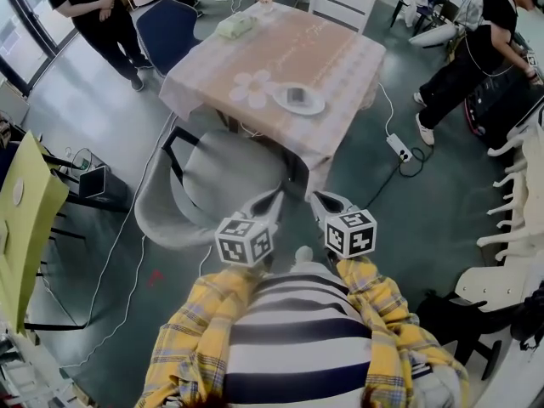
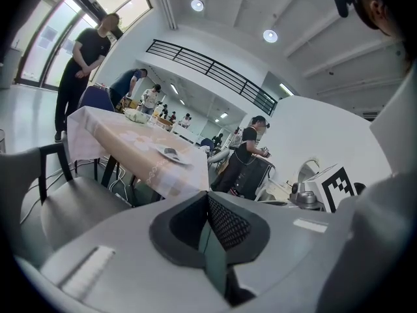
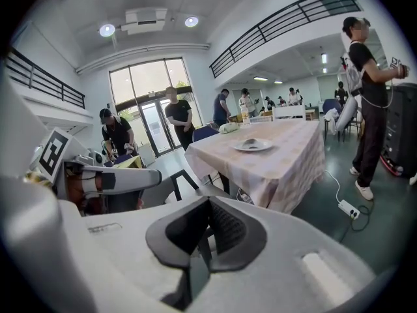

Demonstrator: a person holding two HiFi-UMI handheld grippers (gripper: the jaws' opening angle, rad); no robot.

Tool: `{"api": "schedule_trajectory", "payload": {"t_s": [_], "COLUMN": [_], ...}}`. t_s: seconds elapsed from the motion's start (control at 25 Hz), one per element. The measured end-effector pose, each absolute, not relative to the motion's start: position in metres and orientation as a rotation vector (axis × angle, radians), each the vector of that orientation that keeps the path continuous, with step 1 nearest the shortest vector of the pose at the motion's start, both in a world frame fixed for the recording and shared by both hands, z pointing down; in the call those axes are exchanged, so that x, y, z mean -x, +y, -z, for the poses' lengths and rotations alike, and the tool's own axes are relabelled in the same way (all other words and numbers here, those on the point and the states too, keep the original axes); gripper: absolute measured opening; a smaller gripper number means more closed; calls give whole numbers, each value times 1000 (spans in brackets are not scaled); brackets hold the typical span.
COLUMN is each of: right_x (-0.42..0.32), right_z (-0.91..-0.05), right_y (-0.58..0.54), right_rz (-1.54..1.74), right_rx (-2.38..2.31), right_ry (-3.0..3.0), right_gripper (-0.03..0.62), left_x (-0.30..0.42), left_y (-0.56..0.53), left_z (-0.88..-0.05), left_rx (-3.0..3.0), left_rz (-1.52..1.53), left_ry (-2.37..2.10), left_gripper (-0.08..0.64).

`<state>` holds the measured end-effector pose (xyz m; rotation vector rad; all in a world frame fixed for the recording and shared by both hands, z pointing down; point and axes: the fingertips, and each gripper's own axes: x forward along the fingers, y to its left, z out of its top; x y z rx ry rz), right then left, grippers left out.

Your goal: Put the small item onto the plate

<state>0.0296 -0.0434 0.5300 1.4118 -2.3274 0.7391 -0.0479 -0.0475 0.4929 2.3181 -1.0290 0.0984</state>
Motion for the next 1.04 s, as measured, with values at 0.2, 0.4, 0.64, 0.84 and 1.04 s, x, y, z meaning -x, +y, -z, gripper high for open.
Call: {"api": "schedule_trajectory", "payload": {"t_s": [0.2, 0.4, 0.64, 0.84, 1.04], "right_x": [-26, -26, -28, -31, -28], "right_z": [-532, -533, -533, -534, -540], "right_y": [-44, -49, -54, -59, -63], "right_rz": [-751, -766, -767, -768, -796], "right_rx": [-1407, -1406, -1405, -1404, -1399], "right_ry": [-2326, -2325, -2320, -2319, -2315], "right_gripper": [-2, -2, -2, -2, -2], "left_x": [48, 49, 48, 45, 50], "left_y": [-50, -55, -64, -68, -72], "left_z": [-493, -495, -494, -496, -501], "left_rx": [-2318, -2311, -2305, -2300, -2286], "left_rz": [-97, -102, -95, -97, -110], "left_ry": [-1028, -1023, -1029, -1028, -1035], "left_gripper": [-9, -9, -9, -9, -9]}}
